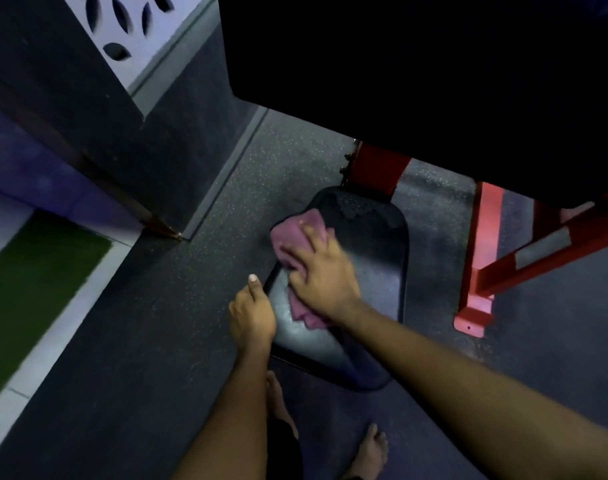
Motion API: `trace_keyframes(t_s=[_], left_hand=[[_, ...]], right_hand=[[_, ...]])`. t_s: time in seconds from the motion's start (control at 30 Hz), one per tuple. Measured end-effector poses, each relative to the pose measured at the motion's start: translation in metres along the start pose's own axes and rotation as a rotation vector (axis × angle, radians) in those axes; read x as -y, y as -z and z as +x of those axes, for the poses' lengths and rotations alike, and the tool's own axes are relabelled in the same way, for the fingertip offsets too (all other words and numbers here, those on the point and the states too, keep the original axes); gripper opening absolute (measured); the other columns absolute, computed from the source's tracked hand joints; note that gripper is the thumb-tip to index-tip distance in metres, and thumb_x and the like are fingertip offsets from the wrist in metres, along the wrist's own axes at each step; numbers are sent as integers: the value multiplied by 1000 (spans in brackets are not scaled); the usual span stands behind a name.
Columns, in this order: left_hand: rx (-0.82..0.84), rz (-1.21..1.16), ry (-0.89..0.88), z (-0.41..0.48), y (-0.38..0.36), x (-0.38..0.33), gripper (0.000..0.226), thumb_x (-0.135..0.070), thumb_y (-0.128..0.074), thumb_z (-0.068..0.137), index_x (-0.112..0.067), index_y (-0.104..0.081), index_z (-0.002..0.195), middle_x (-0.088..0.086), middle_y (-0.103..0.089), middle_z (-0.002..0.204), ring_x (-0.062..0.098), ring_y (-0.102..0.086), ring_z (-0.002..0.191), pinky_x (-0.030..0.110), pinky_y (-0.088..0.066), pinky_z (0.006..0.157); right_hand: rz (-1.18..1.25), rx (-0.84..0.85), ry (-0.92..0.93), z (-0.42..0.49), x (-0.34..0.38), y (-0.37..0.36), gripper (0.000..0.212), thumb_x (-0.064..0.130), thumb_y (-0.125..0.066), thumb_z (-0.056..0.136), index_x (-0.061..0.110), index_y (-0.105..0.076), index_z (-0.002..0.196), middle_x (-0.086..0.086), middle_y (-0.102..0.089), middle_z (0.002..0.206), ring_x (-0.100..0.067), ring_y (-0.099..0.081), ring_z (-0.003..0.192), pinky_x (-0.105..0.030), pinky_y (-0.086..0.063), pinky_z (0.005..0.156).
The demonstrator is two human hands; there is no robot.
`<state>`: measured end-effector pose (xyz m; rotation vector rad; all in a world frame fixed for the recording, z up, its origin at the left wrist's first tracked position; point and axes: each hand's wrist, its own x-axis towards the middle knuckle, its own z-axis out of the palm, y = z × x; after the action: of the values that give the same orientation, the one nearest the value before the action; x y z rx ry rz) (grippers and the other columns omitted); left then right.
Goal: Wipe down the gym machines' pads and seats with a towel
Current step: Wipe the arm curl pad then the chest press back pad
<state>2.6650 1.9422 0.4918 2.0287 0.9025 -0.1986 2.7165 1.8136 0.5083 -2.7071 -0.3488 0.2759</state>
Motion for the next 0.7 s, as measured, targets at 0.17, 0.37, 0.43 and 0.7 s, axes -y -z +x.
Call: trace_keyframes(t_s=[0.17,0.37,0.43,0.7], left_hand=[[-67,31,22,-8,-5,-1,56,-39,-29,109,3,-62,127,29,-60,128,42,-54,119,45,-41,95],[-191,59,99,-20,-17,-4,56,-38,-28,110,4,-64,119,30,-63,120,46,-59,111,41,-37,79],[-232,67,79,-23,-19,-3,55,-37,-28,110,4,-64,116,30,-64,116,45,-60,106,39,-35,75],[-278,134,49,-20,-23,2,56,-39,-28,109,3,-63,119,30,-62,119,44,-58,108,42,-37,79]], right_hand=[[58,51,164,-99,-24,-6,59,42,-49,87,45,-49,146,0,-24,167,-38,-31,146,-49,-38,113],[60,-78,43,-115,-95,9,57,45,-46,91,46,-46,147,3,-24,167,-37,-32,146,-50,-39,114],[57,-141,-54,-84,-99,15,54,44,-46,90,46,-48,145,2,-28,165,-39,-38,140,-52,-42,111],[1,-61,94,-70,-18,-5,58,41,-45,91,46,-41,149,-1,-23,167,-42,-36,139,-47,-55,91]])
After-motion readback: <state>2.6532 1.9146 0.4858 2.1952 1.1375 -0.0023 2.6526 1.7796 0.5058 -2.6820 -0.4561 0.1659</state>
